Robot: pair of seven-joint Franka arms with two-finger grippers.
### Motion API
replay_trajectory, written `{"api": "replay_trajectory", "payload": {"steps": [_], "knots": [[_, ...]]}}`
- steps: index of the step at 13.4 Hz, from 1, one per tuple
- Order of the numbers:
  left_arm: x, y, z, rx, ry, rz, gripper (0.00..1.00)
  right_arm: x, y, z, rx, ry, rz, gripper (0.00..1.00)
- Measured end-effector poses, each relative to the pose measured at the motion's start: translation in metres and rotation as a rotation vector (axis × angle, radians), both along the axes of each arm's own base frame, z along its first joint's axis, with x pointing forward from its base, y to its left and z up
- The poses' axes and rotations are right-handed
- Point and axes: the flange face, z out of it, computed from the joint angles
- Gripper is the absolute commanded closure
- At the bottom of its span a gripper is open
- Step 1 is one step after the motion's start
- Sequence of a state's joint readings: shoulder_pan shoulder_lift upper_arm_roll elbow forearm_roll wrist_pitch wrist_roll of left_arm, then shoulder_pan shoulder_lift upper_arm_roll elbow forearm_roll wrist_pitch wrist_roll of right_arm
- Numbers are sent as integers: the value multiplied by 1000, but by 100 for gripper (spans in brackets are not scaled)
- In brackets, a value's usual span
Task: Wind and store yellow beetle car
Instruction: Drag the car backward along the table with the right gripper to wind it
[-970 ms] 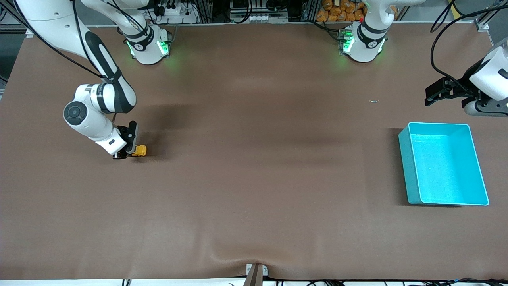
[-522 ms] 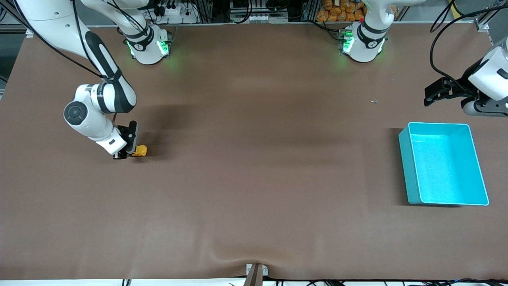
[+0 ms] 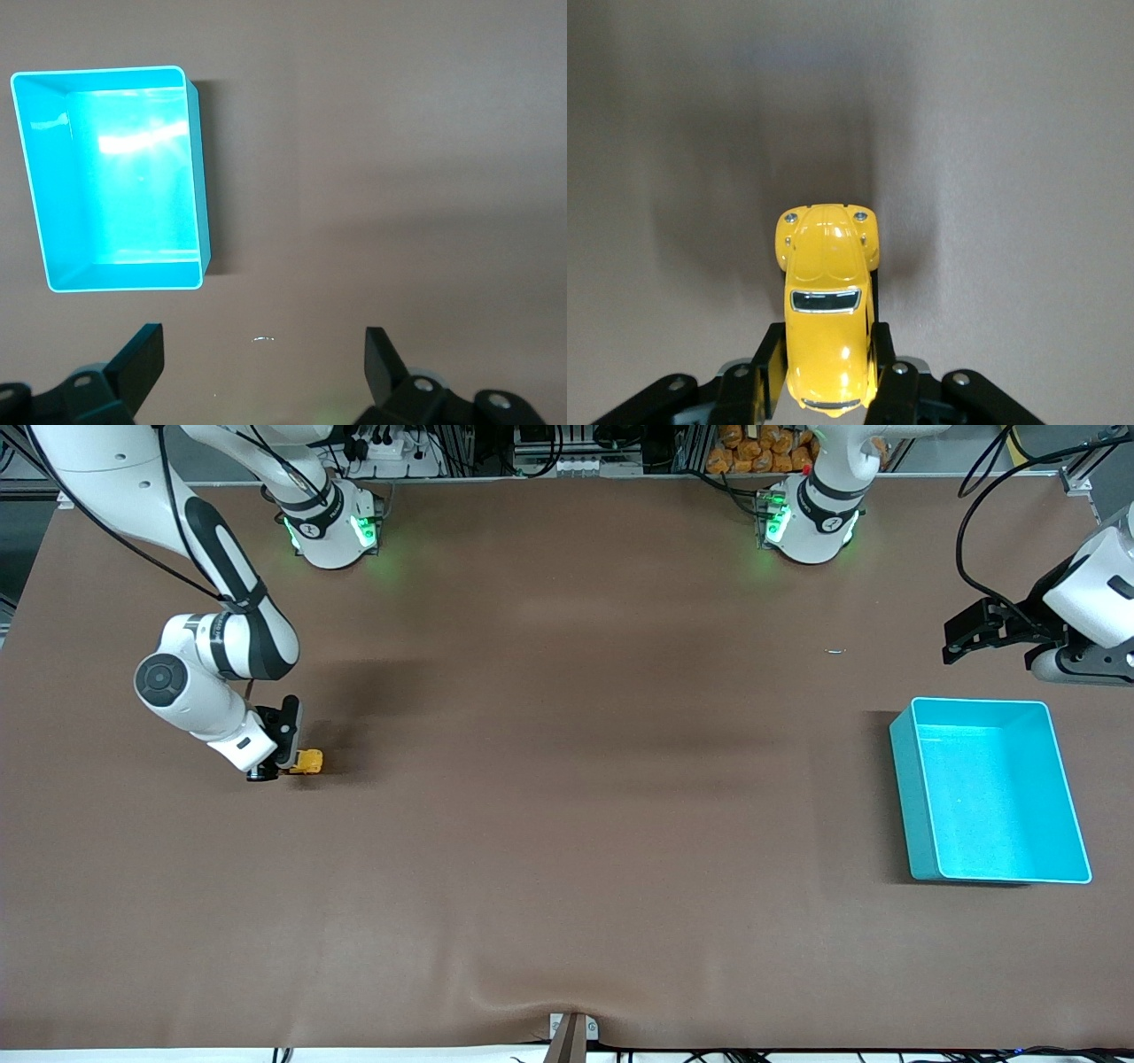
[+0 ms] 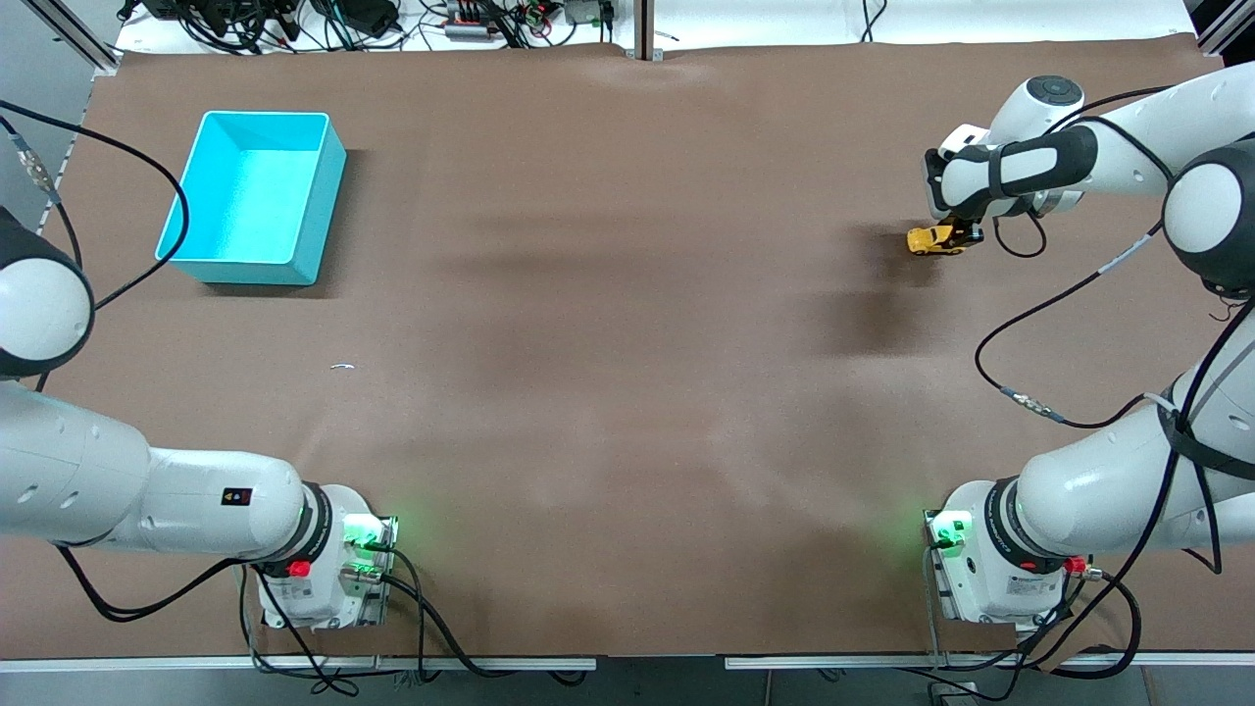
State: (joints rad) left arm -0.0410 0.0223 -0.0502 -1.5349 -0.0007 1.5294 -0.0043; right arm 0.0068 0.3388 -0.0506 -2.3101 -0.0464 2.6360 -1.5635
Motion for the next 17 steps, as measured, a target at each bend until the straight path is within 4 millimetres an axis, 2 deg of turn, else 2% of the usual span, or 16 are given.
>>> {"api": "replay_trajectory", "payload": {"steps": [3,14,17], "knots": [[0,0,1,0,-3,0,0,1,-14,0,0,2,7,76],[0,1,1,0,-3,2,0,3,-32,0,0,9,20,76],[0,1,1,0,-3,2,0,3,-45,0,0,8,22,76]]}}
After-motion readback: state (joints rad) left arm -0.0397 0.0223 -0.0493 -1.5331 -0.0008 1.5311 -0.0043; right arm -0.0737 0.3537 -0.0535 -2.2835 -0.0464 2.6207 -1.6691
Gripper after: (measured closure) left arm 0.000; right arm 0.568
